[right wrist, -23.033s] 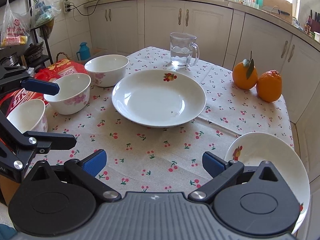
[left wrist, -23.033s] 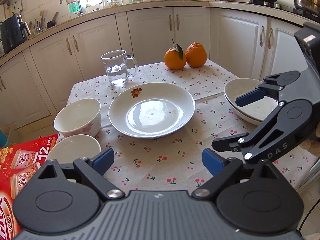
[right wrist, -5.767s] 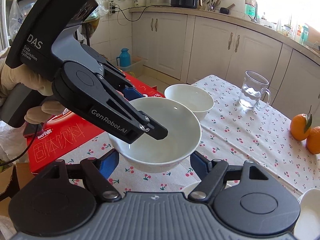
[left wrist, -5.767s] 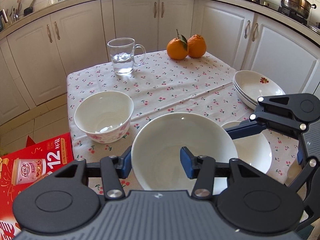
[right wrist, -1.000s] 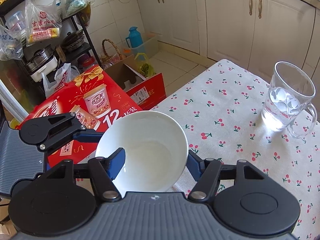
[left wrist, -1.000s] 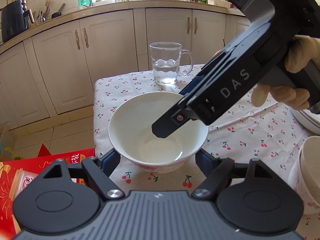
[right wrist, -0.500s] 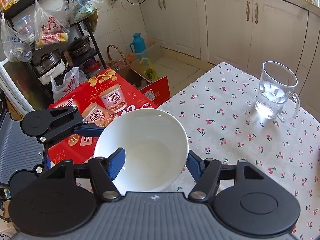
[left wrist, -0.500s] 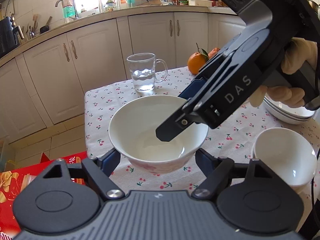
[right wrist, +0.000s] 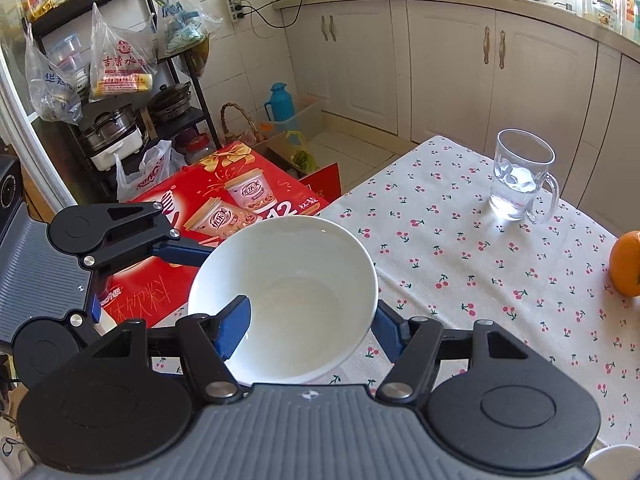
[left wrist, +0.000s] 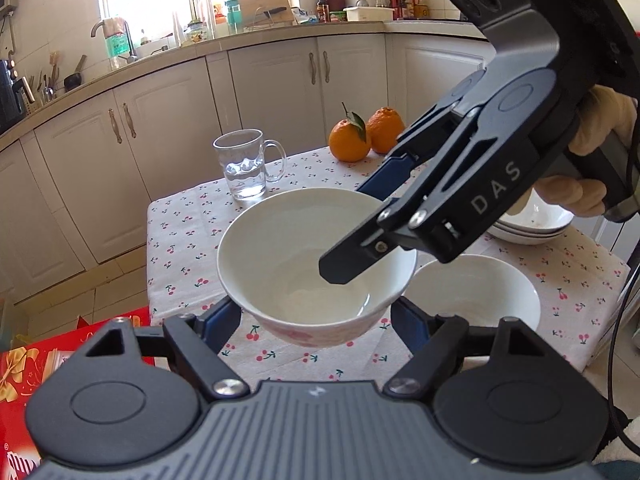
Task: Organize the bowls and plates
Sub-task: 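Lift the bowl with the right tool and carry it over the two nested bowls, then lower the bowl onto the nested bowls and open the right tool, then close both tools on opposite rims of the three-bowl stack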
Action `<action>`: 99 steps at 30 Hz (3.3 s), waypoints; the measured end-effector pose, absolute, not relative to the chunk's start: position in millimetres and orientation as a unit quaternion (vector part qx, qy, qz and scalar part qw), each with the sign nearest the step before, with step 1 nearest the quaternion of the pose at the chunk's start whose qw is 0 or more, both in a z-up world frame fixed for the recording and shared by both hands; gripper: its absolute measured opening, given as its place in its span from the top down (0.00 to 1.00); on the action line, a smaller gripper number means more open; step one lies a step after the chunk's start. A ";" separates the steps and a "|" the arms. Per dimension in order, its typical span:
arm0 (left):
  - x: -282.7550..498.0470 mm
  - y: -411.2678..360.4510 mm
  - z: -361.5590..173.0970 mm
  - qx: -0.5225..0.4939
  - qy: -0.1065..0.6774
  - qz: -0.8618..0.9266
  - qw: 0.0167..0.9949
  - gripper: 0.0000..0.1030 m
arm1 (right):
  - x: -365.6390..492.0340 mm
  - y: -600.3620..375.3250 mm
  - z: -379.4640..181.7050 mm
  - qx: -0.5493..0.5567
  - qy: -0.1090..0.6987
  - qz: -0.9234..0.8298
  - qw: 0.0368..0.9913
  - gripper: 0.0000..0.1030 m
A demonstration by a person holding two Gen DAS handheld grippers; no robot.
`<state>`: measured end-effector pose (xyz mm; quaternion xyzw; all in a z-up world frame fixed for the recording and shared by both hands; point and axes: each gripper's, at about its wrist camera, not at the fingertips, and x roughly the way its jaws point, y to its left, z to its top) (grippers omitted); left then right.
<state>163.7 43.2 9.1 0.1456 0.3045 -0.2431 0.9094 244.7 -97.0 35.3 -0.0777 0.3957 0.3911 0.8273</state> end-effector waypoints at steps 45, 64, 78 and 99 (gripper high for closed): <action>122.0 -20.0 -9.5 0.127 0.334 -0.311 0.881 0.21 | 166.7 -178.9 12.7 -0.052 0.411 0.337 0.845 0.30; 127.4 -17.2 -15.6 0.121 0.336 -0.320 0.878 0.10 | 170.2 -174.4 -0.8 -0.060 0.418 0.333 0.843 0.21; 113.5 2.8 -13.8 0.163 0.341 -0.341 0.861 0.06 | 135.2 -185.9 8.8 -0.104 0.377 0.334 0.857 0.00; 152.3 -4.3 -58.9 0.197 0.382 -0.399 0.810 0.06 | 125.7 -175.2 -42.8 -0.208 0.390 0.350 0.826 0.00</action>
